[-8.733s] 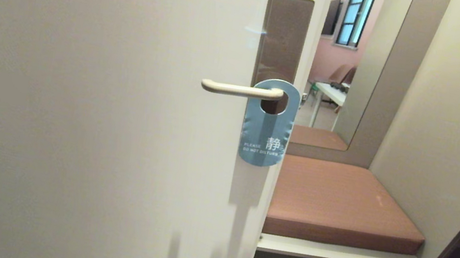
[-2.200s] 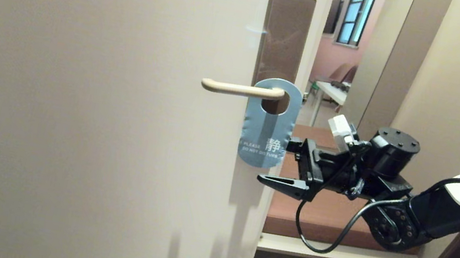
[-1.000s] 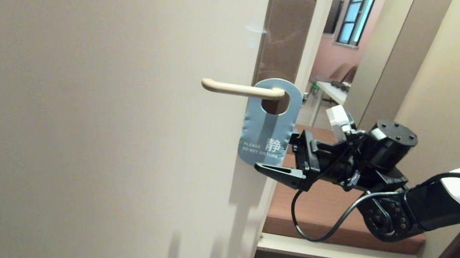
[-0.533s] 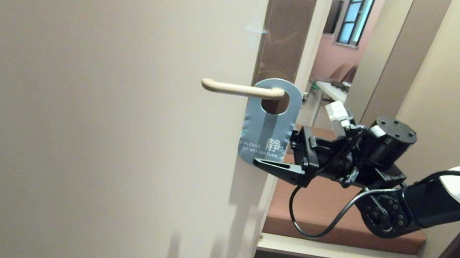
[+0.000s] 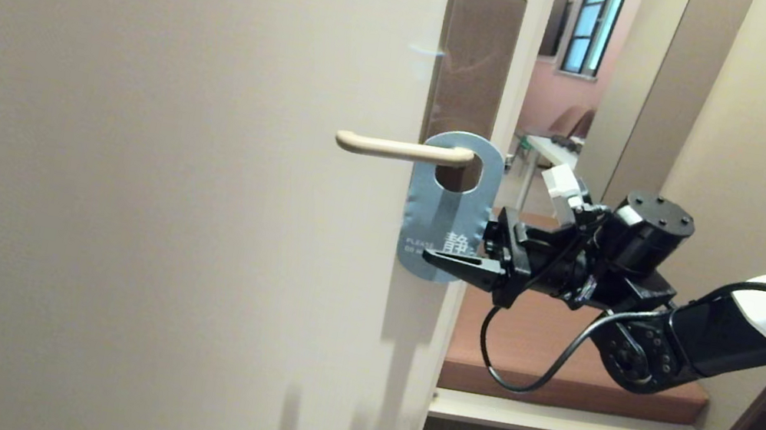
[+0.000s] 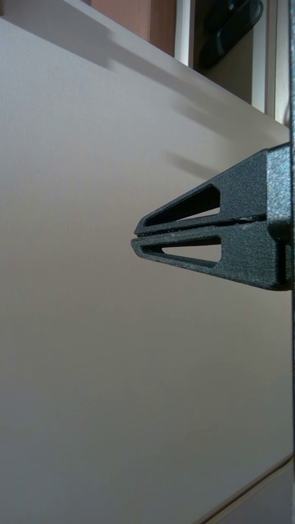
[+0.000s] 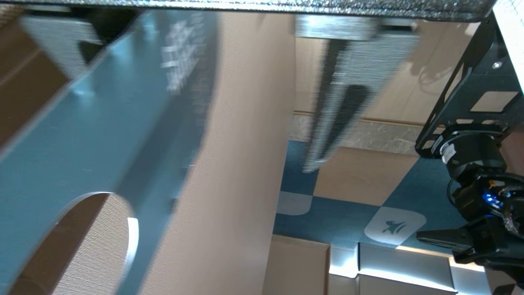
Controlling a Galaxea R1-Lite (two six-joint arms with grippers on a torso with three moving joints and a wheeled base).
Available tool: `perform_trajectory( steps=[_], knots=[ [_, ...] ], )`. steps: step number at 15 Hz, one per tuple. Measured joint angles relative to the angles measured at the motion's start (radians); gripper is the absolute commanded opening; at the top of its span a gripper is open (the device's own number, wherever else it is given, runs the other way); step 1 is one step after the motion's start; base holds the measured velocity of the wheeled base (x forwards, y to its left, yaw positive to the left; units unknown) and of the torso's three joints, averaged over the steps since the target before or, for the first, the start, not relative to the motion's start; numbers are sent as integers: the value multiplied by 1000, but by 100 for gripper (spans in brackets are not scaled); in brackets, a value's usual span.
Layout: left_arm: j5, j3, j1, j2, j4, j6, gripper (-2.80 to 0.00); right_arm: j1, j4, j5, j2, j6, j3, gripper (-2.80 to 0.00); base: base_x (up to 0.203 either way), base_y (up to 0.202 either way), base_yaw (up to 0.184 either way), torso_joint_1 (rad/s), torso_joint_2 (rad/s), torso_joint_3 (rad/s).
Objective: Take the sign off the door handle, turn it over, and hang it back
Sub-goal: Take down the sign
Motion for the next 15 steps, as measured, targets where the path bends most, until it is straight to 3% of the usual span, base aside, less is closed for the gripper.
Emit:
perform_trajectory(
  steps=[15],
  knots=[
    [0, 0, 0, 0, 1, -1, -280, 0, -8, -12, -11, 4, 7, -280, 0, 0, 0, 0, 0, 0]
  ],
)
